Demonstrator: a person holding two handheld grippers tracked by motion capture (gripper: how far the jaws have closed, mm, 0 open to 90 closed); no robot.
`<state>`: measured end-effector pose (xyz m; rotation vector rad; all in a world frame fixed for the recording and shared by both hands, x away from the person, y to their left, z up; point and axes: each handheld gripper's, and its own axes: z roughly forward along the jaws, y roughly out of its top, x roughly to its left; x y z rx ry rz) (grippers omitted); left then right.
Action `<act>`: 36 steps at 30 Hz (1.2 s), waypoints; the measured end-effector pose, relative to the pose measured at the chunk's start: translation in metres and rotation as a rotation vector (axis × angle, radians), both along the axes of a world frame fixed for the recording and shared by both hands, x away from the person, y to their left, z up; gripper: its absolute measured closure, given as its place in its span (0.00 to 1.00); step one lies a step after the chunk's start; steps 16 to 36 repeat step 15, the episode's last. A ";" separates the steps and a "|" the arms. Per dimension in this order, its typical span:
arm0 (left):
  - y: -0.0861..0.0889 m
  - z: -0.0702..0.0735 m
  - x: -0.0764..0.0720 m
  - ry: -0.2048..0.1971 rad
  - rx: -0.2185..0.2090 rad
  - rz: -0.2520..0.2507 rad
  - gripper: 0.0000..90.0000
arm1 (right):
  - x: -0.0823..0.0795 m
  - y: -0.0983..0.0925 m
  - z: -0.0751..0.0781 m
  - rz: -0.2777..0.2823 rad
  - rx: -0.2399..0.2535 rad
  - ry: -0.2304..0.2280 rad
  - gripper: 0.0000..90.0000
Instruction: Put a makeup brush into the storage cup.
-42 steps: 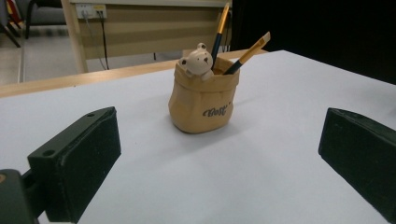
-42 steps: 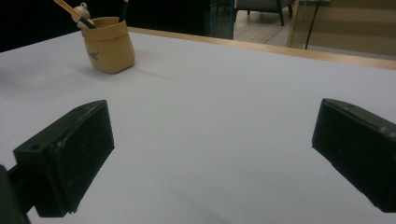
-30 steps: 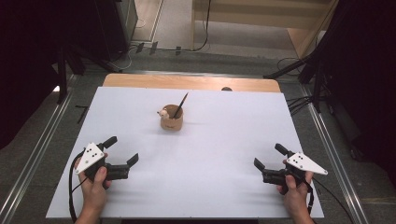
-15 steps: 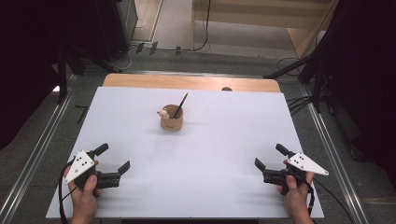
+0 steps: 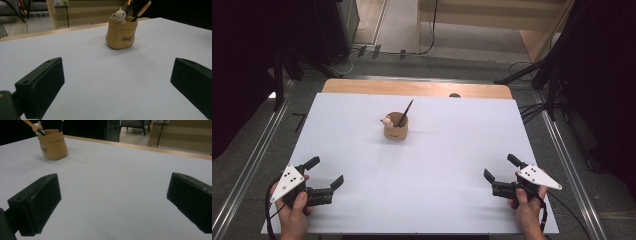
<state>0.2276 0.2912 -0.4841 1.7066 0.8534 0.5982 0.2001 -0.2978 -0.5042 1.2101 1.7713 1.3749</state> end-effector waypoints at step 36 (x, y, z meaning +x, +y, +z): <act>0.006 -0.002 -0.005 0.009 -0.001 0.027 0.00 | 0.002 0.001 0.000 -0.018 -0.019 0.016 0.00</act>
